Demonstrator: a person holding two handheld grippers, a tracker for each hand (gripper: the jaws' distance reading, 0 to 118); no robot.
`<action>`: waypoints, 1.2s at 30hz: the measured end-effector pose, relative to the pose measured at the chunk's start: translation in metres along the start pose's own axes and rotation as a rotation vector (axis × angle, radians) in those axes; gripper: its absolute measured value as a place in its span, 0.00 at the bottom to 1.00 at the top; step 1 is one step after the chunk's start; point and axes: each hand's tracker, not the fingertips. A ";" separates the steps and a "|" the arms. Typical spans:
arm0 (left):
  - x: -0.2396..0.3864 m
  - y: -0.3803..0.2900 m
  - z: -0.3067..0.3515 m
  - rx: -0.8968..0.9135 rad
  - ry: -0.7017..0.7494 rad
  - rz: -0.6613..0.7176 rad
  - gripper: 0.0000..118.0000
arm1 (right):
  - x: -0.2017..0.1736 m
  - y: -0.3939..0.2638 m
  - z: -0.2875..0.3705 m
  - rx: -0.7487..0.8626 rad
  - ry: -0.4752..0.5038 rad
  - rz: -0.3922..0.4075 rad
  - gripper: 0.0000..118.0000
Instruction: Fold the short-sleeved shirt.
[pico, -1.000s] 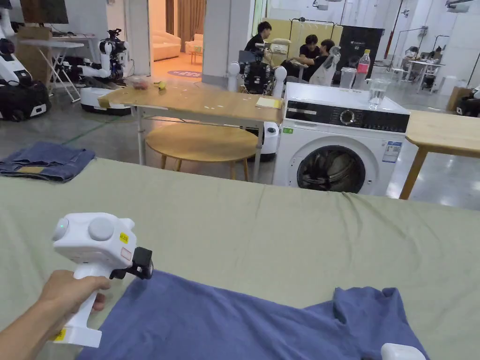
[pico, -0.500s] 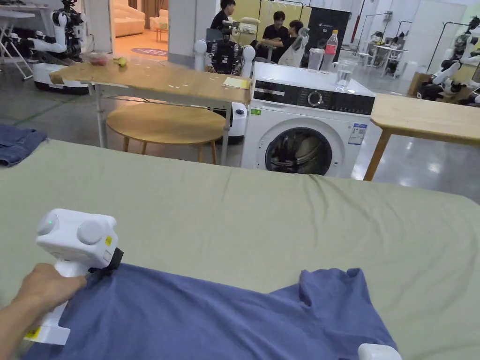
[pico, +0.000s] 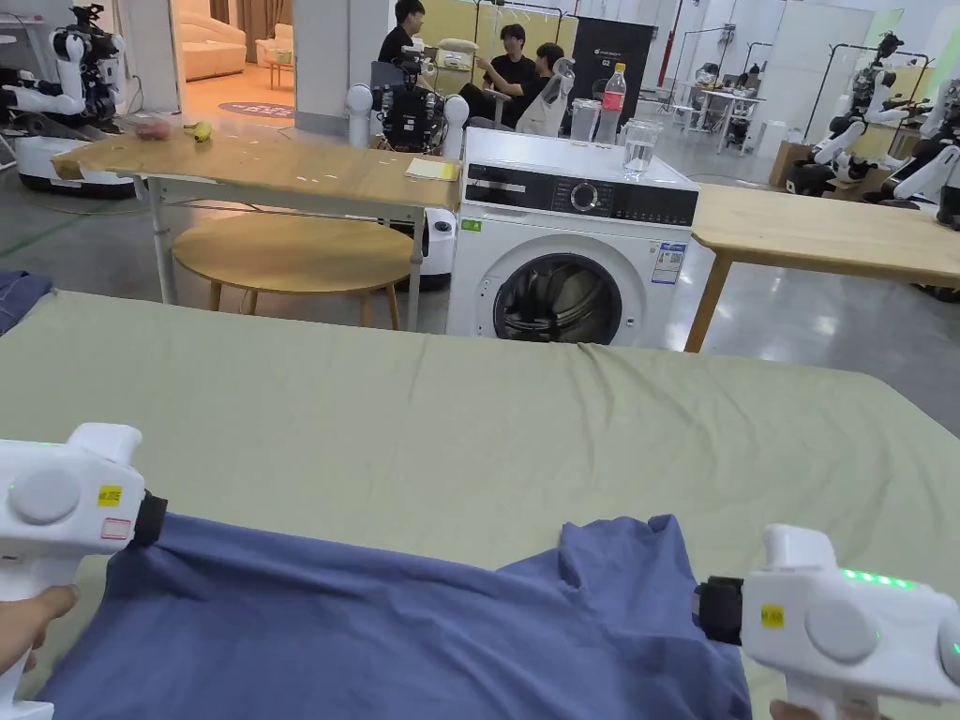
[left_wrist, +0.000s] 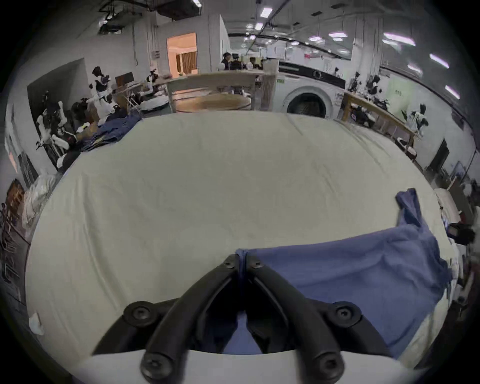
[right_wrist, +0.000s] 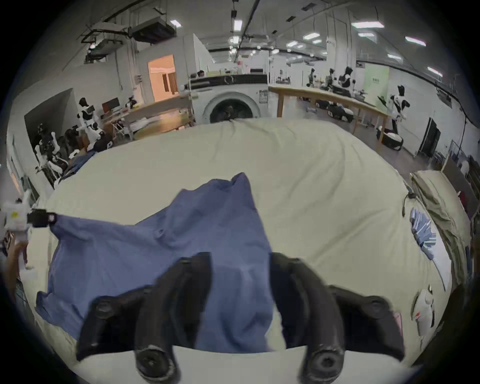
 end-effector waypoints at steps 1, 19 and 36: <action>-0.001 -0.003 0.007 0.010 0.001 0.004 0.00 | 0.004 0.008 -0.013 -0.045 0.009 -0.007 0.48; -0.008 -0.024 0.037 0.019 0.004 0.000 0.00 | -0.013 0.003 -0.083 -0.287 0.006 0.099 0.01; -0.014 0.038 0.202 0.290 0.042 0.011 0.00 | -0.015 0.096 0.150 0.375 0.066 0.068 0.01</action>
